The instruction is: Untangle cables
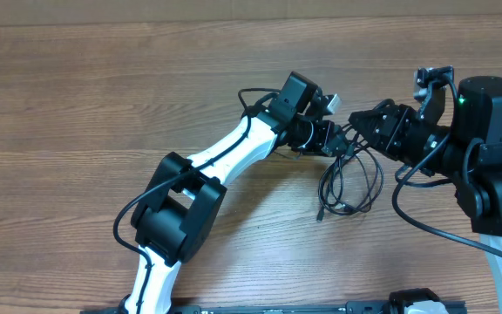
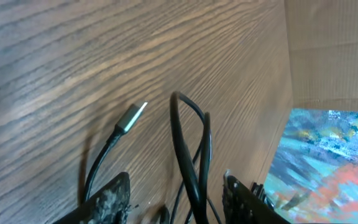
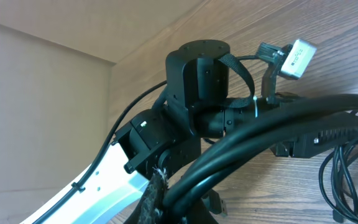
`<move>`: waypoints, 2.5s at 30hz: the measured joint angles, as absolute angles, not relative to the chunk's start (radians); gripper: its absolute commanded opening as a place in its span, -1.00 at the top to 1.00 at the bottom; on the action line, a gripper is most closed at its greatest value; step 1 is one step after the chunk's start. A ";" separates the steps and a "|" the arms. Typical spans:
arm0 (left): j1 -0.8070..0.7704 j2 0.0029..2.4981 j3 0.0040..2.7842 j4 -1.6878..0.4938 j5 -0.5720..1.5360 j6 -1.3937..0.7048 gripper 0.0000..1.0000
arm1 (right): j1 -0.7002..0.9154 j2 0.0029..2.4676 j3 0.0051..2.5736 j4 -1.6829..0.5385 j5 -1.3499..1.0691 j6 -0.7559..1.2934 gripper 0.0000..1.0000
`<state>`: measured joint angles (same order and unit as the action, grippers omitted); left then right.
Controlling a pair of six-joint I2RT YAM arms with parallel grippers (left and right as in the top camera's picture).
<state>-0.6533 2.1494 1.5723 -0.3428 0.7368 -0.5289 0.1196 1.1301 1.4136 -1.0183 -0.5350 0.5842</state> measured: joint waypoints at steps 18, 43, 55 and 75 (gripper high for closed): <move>-0.660 2.149 1.572 -0.350 0.717 -0.551 0.92 | 0.120 1.131 1.414 -1.024 -0.481 0.592 0.93; -0.334 1.641 1.598 -0.689 0.729 -0.332 0.92 | 0.119 1.397 1.421 -1.082 -0.228 0.526 -0.05; -0.334 1.641 1.598 -0.649 0.892 -0.249 0.92 | 0.119 1.408 1.421 -1.024 -0.478 0.411 -0.21; -0.312 1.641 1.598 -0.527 1.084 -0.368 0.92 | 0.233 1.560 1.421 -0.949 -0.550 0.488 -0.17</move>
